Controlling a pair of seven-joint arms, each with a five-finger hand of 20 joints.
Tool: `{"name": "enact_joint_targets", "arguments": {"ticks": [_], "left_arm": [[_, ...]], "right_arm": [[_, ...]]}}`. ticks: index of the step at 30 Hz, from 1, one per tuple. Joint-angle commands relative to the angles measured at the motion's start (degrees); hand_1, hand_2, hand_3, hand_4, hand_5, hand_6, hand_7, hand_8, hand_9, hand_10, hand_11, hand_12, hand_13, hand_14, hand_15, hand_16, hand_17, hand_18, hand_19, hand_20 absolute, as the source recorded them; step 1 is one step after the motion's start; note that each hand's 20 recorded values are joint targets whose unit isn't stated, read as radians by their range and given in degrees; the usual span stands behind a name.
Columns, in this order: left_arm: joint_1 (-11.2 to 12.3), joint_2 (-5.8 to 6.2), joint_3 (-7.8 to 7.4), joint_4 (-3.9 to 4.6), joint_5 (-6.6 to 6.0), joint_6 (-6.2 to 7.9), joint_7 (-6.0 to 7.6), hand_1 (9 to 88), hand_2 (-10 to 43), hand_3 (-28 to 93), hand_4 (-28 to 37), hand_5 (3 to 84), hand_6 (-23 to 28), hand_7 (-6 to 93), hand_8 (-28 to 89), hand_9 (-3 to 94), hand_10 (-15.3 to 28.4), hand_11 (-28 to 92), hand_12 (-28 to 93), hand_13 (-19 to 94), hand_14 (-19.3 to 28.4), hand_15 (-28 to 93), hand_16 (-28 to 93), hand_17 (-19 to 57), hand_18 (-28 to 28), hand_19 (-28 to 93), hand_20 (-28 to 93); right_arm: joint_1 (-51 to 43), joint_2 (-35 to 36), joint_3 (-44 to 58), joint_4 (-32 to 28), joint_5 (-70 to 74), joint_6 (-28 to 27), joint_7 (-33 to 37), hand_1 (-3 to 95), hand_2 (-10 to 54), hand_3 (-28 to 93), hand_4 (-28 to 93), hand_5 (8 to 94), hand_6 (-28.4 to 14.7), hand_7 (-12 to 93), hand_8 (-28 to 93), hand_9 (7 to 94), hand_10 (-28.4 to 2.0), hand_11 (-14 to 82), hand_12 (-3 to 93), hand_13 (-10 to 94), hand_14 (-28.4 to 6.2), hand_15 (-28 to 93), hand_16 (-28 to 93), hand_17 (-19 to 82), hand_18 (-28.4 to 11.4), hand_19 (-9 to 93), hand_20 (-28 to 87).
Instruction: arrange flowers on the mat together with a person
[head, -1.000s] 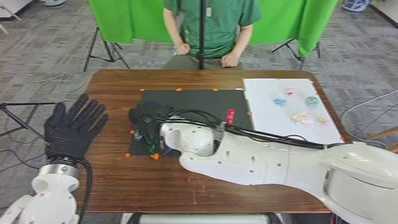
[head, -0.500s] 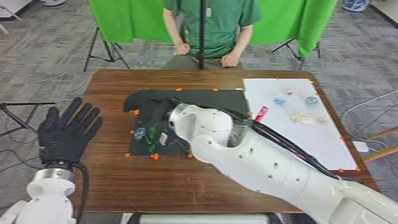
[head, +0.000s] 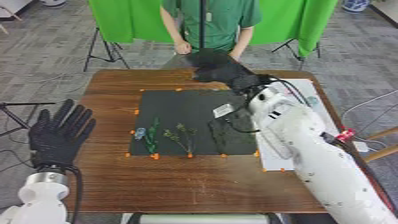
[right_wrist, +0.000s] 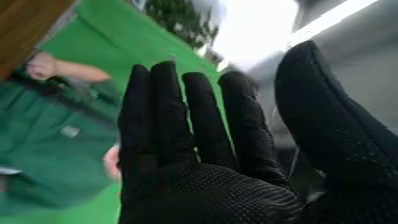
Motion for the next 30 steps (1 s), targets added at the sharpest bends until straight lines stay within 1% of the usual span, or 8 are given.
{"name": "enact_joint_targets", "arguments": {"ticks": [1,4,6,10,13,17,21,30], "left_arm": [[2.11,-0.49,-2.07,-0.5,0.68,-0.73,1.29,22.5,18.6,71,-28.3,44.1,7.7,11.5,-9,38.2,14.7,19,9,28,14.1,29,-7,-5.8,14.7,36,13],[2.4,-0.07,-2.39,-1.04,-0.44,-1.38,1.95,22.6,18.5,71,-28.3,44.1,7.7,11.6,-9,38.2,14.7,19,9,28,14.1,29,-7,-5.8,14.7,36,13],[1.76,-0.27,-2.39,-1.04,0.51,-1.56,1.32,22.6,18.4,71,-28.3,44.1,7.7,11.6,-9,38.3,14.7,19,8,28,14.1,29,-7,-5.8,14.7,36,13],[1.58,-0.12,-2.7,-1.71,0.41,-2.58,1.79,22.8,18.3,71,-28.3,44.1,7.7,11.5,-9,38.2,14.7,18,8,28,14.0,29,-7,-5.8,14.7,36,13],[1.7,0.28,-2.8,-1.9,-1.06,-3.78,2.57,22.8,18.3,71,-28.3,44.0,7.6,11.4,-9,38.1,14.7,18,8,28,14.0,29,-7,-5.8,14.7,36,13],[2.65,0.14,-3.13,-2.43,-1.58,-3.4,3.15,22.7,18.2,71,-28.3,44.0,7.6,11.2,-9,38.1,14.6,18,8,28,13.8,28,-7,-5.7,14.6,36,13],[3.3,-0.24,-3.29,-2.63,-3.39,-3.83,3.52,22.7,18.1,71,-28.3,44.1,7.6,11.2,-9,38.2,14.6,18,8,28,13.9,28,-7,-5.7,14.6,36,13],[3.64,-0.51,-4.28,-2.87,-2.95,-3.64,3.59,23.1,17.8,71,-28.3,44.0,7.5,11.2,-9,38.2,14.6,18,8,28,13.8,28,-7,-5.7,14.6,36,13]], "right_arm": [[-16.85,6.2,15.88,-1.26,20.4,6.12,-6.37,37.4,-4.9,78,-26,40.8,-2.7,19,-12,41.4,-13.6,9.7,17.8,33,-13.4,25,19,16,-14.5,43,13],[-21.5,7.87,18.95,-2.0,24.3,8.86,-8.57,35.8,-4.6,78,-25,42.1,-2.3,19,-12,42.3,-13.2,9.2,17.9,33,-13.3,24,21,15,-14.4,42,13],[-25.1,8.45,21.97,-3.01,26.03,9.45,-8.49,34.2,-3.7,78,-25,42.8,-2.3,18,-12,42.9,-13.1,9.2,18.0,33,-13.2,23,21,15,-14.4,40,13],[-32.33,8.82,27.22,-4.95,28.66,10.06,-9.12,28.7,1.5,76,-23,43.2,-2.8,17,-12,42.2,-13.4,7.9,17.8,33,-13.7,21,22,15,-14.7,38,14],[-38.58,8.07,31.46,-6.84,30.52,9.8,-9.89,24.1,5.9,75,-23,43.2,-3.3,15,-11,41.0,-14.1,6.5,17.7,32,-14.3,18,23,14,-14.9,37,14],[-44.82,6.15,36.1,-8.49,30.19,10.59,-10.81,22.1,7.8,74,-22,43.0,-3.5,14,-10,39.6,-14.3,4.7,17.4,31,-14.7,16,24,14,-15.1,35,15],[-48.81,5.29,39.2,-9.57,30.91,12.78,-11.96,21.6,8.1,74,-22,42.9,-3.3,13,-10,39.3,-14.1,4.2,17.2,30,-14.7,15,24,13,-15.2,34,15],[-52.03,4.82,41.58,-10.62,31.89,13.58,-13.68,21.6,9.2,74,-22,43.4,-3.3,14,-10,39.5,-13.8,4.6,17.0,31,-14.7,14,25,13,-15.4,34,15]]}}
